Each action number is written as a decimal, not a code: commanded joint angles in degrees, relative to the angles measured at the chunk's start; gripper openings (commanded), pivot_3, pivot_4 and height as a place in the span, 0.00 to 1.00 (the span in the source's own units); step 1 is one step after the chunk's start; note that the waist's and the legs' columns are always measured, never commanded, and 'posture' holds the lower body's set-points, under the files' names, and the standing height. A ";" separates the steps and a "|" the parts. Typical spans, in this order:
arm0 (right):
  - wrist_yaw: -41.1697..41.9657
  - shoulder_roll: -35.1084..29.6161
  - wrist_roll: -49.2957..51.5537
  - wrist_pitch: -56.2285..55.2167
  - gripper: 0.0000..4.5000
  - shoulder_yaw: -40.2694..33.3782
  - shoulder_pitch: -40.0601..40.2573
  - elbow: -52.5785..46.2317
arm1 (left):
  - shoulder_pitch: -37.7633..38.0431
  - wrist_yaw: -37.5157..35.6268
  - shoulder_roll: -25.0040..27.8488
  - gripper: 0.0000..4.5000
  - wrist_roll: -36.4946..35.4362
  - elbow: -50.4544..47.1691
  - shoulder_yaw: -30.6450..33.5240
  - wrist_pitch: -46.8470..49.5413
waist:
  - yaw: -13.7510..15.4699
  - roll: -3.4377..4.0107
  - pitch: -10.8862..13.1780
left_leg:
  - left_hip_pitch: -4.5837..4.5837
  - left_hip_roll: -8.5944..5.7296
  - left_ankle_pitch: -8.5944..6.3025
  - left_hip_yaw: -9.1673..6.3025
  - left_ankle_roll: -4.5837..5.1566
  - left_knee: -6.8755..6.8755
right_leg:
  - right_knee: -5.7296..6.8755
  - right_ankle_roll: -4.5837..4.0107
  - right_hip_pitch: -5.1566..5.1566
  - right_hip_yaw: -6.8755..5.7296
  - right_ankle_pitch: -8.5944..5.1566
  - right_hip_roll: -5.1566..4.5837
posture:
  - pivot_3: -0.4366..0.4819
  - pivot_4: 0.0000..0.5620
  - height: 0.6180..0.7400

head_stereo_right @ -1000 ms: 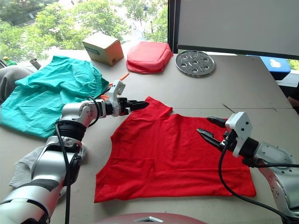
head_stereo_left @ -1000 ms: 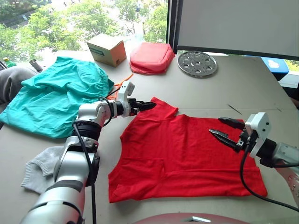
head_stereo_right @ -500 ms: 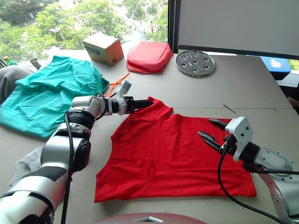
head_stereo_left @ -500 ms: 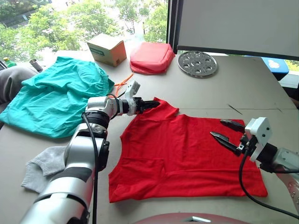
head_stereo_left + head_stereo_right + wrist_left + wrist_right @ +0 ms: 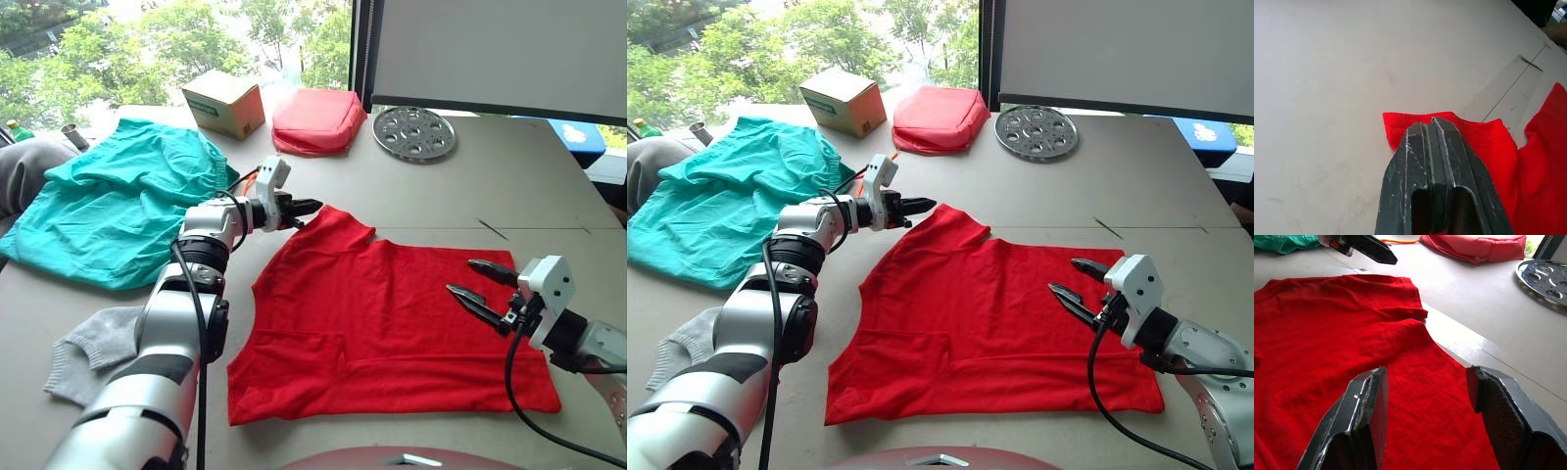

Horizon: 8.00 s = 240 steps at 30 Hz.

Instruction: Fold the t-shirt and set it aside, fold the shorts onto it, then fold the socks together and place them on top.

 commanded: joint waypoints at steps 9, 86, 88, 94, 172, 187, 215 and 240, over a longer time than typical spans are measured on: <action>0.53 -0.57 -1.28 -1.74 0.60 -0.56 -1.05 -0.21 | 0.65 3.26 -0.44 0.45 3.80 -3.92 -1.51 3.53 | 0.08 -0.01 0.00 | -0.01 -0.02 0.00 -0.03 0.01 0.02 | 0.01 0.03 0.01 0.00 -0.01 0.02 | 0.48 0.27 0.99; -8.52 -10.21 -9.42 37.11 0.78 6.59 -28.68 16.28 | 34.20 -8.60 11.55 0.00 0.16 -32.58 -6.15 -54.03 | 0.09 0.37 0.09 | 0.06 0.11 -0.07 -0.07 0.12 0.13 | -0.04 -0.01 0.18 -0.05 0.00 -0.07 | 0.48 0.27 0.99; -8.07 -11.09 -10.03 37.53 0.97 8.09 -30.04 17.73 | 35.32 -8.34 11.84 0.07 -1.54 -35.79 -5.65 -48.50 | 0.03 0.38 0.09 | 0.06 0.11 -0.08 -0.09 0.12 0.10 | -0.04 -0.02 0.18 -0.06 0.00 -0.06 | 0.48 0.27 0.99; -7.34 -11.78 -10.67 35.64 1.00 9.24 -31.03 19.54 | 41.34 -8.05 16.16 0.65 -11.08 -48.78 -2.30 -25.08 | -0.87 0.45 0.14 | 0.07 0.12 -0.08 -0.06 0.12 0.11 | -0.04 0.02 0.18 -0.05 -0.01 -0.06 | 0.48 0.27 0.99; -1.94 -7.01 -8.34 43.57 0.31 11.04 -42.68 38.95 | 52.26 29.59 -0.02 0.00 -33.67 -78.68 7.47 25.17 | -1.27 0.44 0.17 | 0.09 -0.03 -0.08 -0.38 0.11 0.05 | -0.12 -0.01 0.21 0.01 -0.01 0.01 | 0.48 0.27 0.99; -2.05 -10.27 -9.14 37.72 0.21 9.47 -35.06 30.28 | 49.50 28.07 1.33 0.00 -32.85 -76.45 6.52 25.06 | -1.27 0.48 0.21 | 0.08 -0.03 -0.08 -0.48 0.11 0.03 | -0.16 0.01 0.20 -0.01 -0.02 0.00 | 0.48 0.27 0.99; -3.52 -9.43 -12.72 37.42 0.64 11.29 -40.79 38.87 | 50.55 29.48 0.75 0.00 -33.64 -78.38 6.62 25.41 | -1.31 0.51 0.24 | 0.08 -0.02 -0.08 -0.47 0.11 -0.01 | -0.19 0.01 0.19 -0.01 -0.02 -0.01 | 0.48 0.27 0.99; -2.64 -9.66 -11.45 32.93 0.01 7.06 -38.96 33.36 | 48.98 29.89 0.53 0.00 -32.78 -76.78 7.50 23.52 | -1.29 0.60 0.30 | 0.05 -0.03 -0.08 -0.50 0.11 -0.03 | -0.21 0.02 0.16 -0.02 -0.03 -0.02 | 0.48 0.27 0.99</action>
